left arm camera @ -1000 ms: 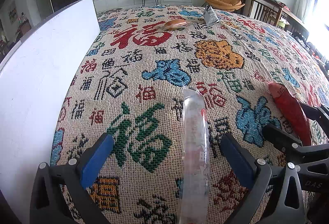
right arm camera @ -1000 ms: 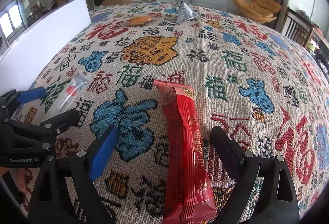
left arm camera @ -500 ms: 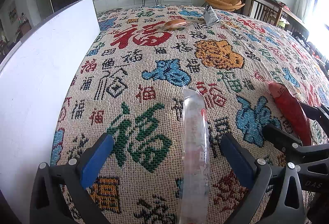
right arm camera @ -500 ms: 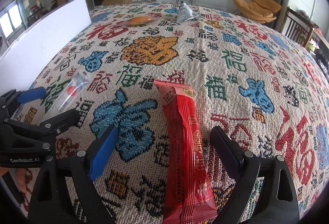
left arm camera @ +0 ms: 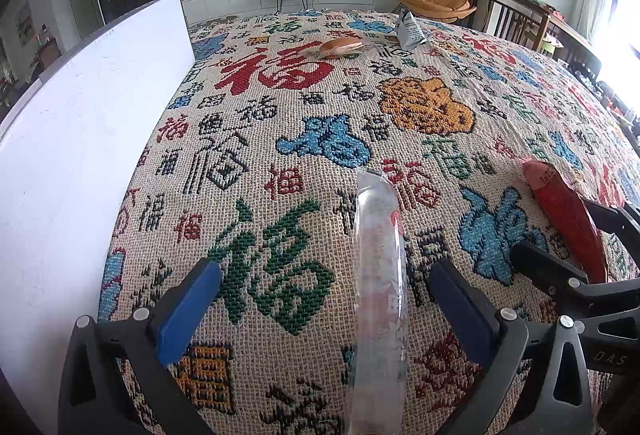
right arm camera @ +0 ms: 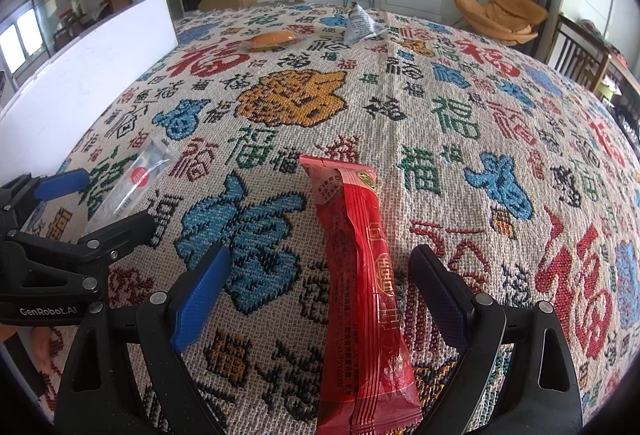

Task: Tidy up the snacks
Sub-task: 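Lift the red packet with the right gripper while the left holds the clear tube, then carry both snacks over the white box and open both grippers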

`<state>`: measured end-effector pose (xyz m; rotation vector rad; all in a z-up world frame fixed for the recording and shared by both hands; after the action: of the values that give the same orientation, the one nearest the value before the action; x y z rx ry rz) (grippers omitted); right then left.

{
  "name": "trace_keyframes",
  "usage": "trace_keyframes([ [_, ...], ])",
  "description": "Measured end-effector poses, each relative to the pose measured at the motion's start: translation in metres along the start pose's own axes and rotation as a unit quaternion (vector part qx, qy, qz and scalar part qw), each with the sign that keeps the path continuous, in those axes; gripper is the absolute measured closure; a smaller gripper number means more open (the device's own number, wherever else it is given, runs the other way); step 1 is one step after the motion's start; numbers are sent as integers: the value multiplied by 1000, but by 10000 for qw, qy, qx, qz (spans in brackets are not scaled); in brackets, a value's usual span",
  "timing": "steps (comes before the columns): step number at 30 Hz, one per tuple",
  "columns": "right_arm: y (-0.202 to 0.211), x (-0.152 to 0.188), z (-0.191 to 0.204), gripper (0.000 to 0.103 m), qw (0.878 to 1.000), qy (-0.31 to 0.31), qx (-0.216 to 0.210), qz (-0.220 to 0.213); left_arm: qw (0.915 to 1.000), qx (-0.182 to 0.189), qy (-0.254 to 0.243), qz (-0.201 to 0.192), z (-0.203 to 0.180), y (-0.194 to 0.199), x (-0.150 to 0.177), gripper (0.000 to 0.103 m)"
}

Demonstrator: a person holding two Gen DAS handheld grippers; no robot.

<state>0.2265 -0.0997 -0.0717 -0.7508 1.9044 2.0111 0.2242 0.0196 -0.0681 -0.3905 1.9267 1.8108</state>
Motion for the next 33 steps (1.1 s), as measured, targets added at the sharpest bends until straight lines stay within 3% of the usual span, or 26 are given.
trace_keyframes([
  [16, 0, 0, 0, 9, 10000, 5, 4, -2, 10000, 81, -28, 28, 1, -1, 0, 0],
  [18, 0, 0, 0, 9, 10000, 14, 18, 0, 9995, 122, -220, 182, 0, -1, 0, 0],
  [21, -1, -1, 0, 8, 10000, 25, -34, 52, 9951, 214, -458, 847, -2, -2, -2, 0],
  [23, 1, -5, 0, 9, 9987, 227, -201, 399, 9913, 214, -586, 1162, -7, 0, -1, 1],
  [25, 2, -13, -4, 11, 9937, 311, -453, 972, 9896, 194, -766, 1201, -15, 3, 3, 11],
  [28, 12, -27, -12, 14, 9862, 139, -850, 1416, 9891, 346, -980, 1047, -31, 12, 5, 46],
  [29, 15, -31, -14, 28, 9854, 126, -852, 1466, 9895, 395, -972, 991, -34, 16, 5, 70],
  [30, 15, -34, -14, 47, 9842, 155, -852, 1543, 9904, 241, -986, 933, -35, 17, 4, 84],
  [31, 11, -35, -13, 88, 9820, 192, -841, 1679, 9902, 317, -997, 927, -35, 19, 4, 85],
  [33, 7, -35, -14, 85, 9794, 160, -885, 1806, 9915, 540, -806, 869, -30, 27, 9, 85],
])
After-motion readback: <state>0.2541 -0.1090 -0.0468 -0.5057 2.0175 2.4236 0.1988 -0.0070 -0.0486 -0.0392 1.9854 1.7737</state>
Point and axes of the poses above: each gripper's, at about its wrist camera, not at the fingertips, and y roughly against the way its jaws point, z to its left, x to its underside, the point moved 3 cm from there along -y, roughly the way its jaws point, and after that the axes turned 5 degrees about z, right-handed, at the moved point
